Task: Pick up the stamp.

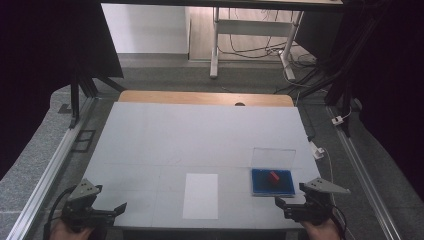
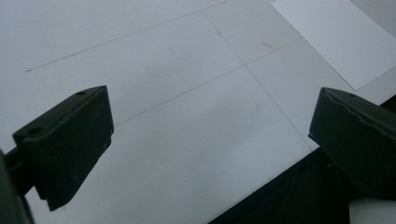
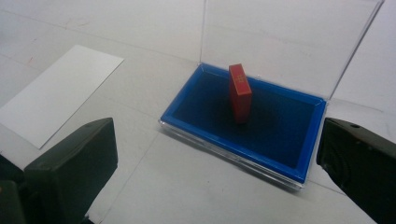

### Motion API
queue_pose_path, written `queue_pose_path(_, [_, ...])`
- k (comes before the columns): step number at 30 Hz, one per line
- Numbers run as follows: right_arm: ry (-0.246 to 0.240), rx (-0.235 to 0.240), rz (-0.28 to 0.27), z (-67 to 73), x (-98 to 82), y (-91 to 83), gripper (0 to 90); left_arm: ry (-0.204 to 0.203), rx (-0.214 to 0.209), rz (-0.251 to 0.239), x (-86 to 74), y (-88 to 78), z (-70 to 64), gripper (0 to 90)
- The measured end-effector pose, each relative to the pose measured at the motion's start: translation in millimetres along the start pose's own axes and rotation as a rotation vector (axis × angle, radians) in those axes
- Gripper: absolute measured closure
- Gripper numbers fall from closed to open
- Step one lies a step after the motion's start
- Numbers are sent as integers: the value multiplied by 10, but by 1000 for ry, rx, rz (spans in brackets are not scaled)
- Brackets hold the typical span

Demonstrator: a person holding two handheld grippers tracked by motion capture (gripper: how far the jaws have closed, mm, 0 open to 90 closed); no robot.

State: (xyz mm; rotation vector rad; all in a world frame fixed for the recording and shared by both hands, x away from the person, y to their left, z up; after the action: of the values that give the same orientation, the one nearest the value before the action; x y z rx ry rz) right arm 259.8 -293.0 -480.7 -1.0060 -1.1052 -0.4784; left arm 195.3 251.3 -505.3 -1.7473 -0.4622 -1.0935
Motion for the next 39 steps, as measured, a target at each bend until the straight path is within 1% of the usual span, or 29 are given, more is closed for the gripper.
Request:
queue_pose_path(6, [1,14,18,4,-4,22,0,0,-1,16,-1,20,-2,4])
queue_pose_path(11, [16,35,26,-3,-6,23,0,-2,-2,21,-1,27,0,8])
queue_pose_path(14, [10,39,31,11,-8,27,0,-3,3,26,-3,33,2,0])
queue_pose_path(15, [-1,39,36,13,-9,28,0,-4,5,27,-3,35,1,0])
queue_pose_path(22, [-24,46,50,39,-14,42,0,-25,-8,31,-5,36,19,8])
queue_pose_path(29, [-25,47,48,43,-11,40,0,-17,-4,29,-5,34,13,3])
queue_pose_path(31, [-34,42,50,46,-8,39,0,-19,-4,28,-5,35,14,3])
queue_pose_path(36, [-33,41,32,41,24,40,0,-13,-7,29,-5,37,7,4])
queue_pose_path(39, [-47,39,30,44,39,51,0,-10,-10,33,-6,41,5,5])
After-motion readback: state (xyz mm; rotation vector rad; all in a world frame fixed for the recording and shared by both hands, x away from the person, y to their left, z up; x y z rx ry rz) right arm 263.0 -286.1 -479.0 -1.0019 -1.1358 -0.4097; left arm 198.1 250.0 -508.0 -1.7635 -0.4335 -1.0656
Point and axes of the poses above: each handheld gripper's, and its own axes: y roughly forward along the jaws, x roughly out of its top, z roughly to its left, the point moved 4 cm from there along y, roughly forward along the jaws, and after that the axes turned 13 degrees about -z, right-handed, at the moved point
